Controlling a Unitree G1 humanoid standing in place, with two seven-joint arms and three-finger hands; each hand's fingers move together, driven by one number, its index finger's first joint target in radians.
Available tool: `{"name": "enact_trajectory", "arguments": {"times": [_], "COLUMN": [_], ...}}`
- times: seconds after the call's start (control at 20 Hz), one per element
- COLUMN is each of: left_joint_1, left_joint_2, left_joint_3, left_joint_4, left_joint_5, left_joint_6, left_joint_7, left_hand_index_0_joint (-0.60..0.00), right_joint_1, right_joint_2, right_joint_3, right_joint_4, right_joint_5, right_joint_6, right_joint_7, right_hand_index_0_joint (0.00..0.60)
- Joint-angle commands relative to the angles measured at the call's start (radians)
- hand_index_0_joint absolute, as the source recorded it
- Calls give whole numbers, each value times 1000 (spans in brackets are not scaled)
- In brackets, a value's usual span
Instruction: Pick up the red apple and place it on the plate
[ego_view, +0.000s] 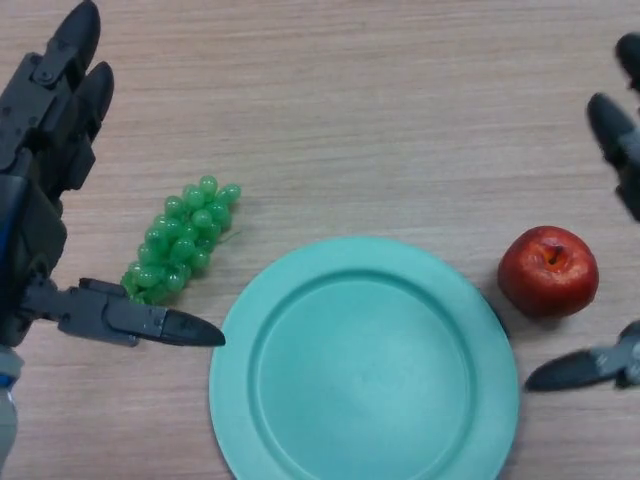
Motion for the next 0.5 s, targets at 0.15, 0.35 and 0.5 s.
{"name": "enact_trajectory", "arguments": {"times": [0.15, 0.35, 0.5], "left_joint_1": [4, 22, 19], "left_joint_2": [15, 1, 2], "left_joint_3": [4, -31, -40], "left_joint_4": [16, 48, 91], "left_joint_5": [26, 74, 118], "left_joint_6": [-195, -246, -275], "left_joint_7": [39, 46, 54], "left_hand_index_0_joint": [0, 0, 0], "right_joint_1": [-124, -199, -245], "right_joint_2": [-95, -144, -155], "right_joint_3": [-75, -44, -2], "right_joint_4": [223, 555, 767], "right_joint_5": [-48, -136, -209], "right_joint_6": [-306, -540, -647], "right_joint_7": [-17, 6, -32], "right_hand_index_0_joint": [0, 0, 0]}}
